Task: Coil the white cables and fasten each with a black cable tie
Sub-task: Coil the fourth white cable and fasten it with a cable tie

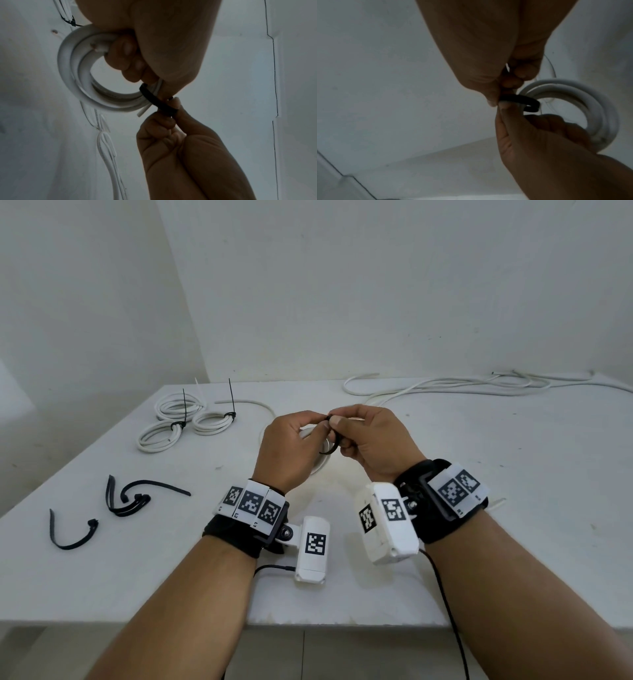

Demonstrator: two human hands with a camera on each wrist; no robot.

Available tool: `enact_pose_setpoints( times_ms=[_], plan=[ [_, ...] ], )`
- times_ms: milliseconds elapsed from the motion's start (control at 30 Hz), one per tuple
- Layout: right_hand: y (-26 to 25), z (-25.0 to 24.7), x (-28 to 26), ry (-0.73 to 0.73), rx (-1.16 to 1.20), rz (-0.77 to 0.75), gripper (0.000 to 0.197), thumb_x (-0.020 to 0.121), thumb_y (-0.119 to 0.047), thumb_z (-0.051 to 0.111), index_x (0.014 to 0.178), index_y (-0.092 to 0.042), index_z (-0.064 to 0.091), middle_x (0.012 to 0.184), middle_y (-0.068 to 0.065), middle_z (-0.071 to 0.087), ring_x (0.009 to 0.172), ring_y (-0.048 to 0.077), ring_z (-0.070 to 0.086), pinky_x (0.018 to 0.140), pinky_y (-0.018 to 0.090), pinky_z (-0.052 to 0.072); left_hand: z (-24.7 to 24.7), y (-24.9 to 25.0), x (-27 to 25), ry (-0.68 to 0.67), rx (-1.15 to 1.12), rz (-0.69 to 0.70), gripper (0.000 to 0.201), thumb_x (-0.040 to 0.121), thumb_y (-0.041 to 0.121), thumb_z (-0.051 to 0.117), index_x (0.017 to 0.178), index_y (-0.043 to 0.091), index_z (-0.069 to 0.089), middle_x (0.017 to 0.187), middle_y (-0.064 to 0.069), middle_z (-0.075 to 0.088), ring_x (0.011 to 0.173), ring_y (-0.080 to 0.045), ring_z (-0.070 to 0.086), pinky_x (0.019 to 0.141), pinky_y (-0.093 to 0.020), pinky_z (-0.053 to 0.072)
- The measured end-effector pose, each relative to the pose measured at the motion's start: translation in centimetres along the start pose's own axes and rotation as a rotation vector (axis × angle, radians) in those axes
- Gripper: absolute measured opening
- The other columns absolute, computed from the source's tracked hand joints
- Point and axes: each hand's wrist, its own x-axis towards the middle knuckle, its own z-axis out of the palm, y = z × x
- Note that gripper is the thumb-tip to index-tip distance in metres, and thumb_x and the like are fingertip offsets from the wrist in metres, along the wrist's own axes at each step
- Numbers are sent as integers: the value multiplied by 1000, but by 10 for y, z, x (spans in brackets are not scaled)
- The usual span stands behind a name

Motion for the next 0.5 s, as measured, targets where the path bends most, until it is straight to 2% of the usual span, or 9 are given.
enact_pose_setpoints(
  times_ms=[100, 267, 333, 400, 500],
  plan=[
    [1, 1, 4, 75, 92, 7, 15, 93, -7, 65, 103, -8, 53, 66, 8, 65, 56, 16, 47, 58, 26, 41, -1, -2, 0, 37, 1, 12, 13, 92, 27, 65, 90, 23, 78, 80, 14, 74, 80, -2, 68, 70, -14, 46],
    [2, -2, 1, 39, 67, -8, 8, 93, -7, 65, 95, -6, 57, 66, 7, 65, 56, 15, 48, 56, 25, 43, 0, -3, 0, 16, 50, 57, 14, 91, 30, 64, 88, 28, 77, 79, 13, 73, 78, -6, 67, 69, -24, 51],
    [1, -2, 0, 0, 30, -7, 9, 93, -11, 66, 93, -6, 59, 69, 8, 66, 58, 15, 50, 56, 25, 43, 0, -3, 1, 39, 45, 50, 14, 91, 28, 64, 86, 25, 77, 78, 11, 74, 76, -6, 67, 68, -22, 51],
    [0, -1, -1, -64, -51, 30, 13, 92, -17, 69, 96, -9, 60, 76, 9, 68, 63, 18, 54, 55, 26, 43, -3, -4, 2, 98, 26, 28, 13, 91, 26, 66, 83, 24, 77, 77, 11, 74, 75, -4, 67, 66, -16, 48],
    [-1, -1, -3, -129, -82, 49, 15, 90, -10, 70, 93, -12, 56, 81, 13, 69, 64, 18, 57, 56, 25, 42, -6, -5, 3, 127, 6, 31, 12, 90, 21, 66, 84, 25, 76, 78, 15, 73, 75, 0, 66, 66, -11, 46]
  ],
)
